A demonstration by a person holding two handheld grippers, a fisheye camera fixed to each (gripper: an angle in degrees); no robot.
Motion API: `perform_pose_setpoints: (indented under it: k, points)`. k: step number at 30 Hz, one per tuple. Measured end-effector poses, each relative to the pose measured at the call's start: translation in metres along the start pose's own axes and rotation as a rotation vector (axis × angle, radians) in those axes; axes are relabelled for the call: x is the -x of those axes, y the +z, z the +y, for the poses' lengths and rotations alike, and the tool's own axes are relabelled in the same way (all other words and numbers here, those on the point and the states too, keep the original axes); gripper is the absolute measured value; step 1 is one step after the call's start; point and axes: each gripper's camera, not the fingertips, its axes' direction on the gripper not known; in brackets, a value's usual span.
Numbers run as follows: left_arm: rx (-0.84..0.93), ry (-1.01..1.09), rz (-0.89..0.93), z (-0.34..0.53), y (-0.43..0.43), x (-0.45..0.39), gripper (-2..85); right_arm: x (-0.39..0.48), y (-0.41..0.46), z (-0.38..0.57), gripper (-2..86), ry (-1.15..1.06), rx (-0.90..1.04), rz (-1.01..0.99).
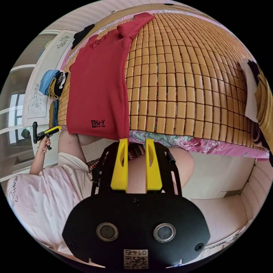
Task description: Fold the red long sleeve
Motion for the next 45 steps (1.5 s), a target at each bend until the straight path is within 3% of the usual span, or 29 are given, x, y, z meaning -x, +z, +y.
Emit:
perform_pose_setpoints:
  k: [7,11,15,21,26,31,36,40,45]
  points:
    - [-0.193,0.166,0.067,-0.076,-0.03,-0.045,2.2,-0.01,-0.065,-0.075,9.5,-0.012,-0.189,0.084]
    - [-0.261,0.341,0.177,-0.162,-0.021,-0.119,2.1,0.003,-0.091,-0.161,10.7,-0.041,-0.301,0.104]
    - [-0.369,0.55,0.146,-0.225,-0.012,-0.209,0.9,0.02,-0.105,-0.256,11.8,-0.074,-0.362,0.077]
    - [-0.317,0.575,0.173,-0.294,0.04,-0.254,-0.1,0.011,-0.083,-0.337,9.6,0.037,-0.357,0.164]
    - [-0.309,0.619,0.209,-0.303,0.066,-0.258,-0.8,-0.005,-0.069,-0.324,3.0,-0.019,-0.343,0.004]
    - [-0.334,0.603,0.261,-0.301,0.071,-0.256,-1.0,0.019,-0.122,-0.188,3.0,-0.151,-0.599,0.042]
    - [-0.362,0.6,0.257,-0.297,0.064,-0.26,-0.8,0.011,-0.117,-0.067,7.3,-0.13,-0.5,0.036]
    - [-0.415,0.592,0.232,-0.301,0.05,-0.264,-0.2,-0.019,-0.125,-0.063,9.9,-0.035,-0.522,0.141]
    - [-0.419,0.61,0.27,-0.328,0.04,-0.3,5.5,-0.062,-0.101,-0.14,12.6,0.111,-0.488,0.128]
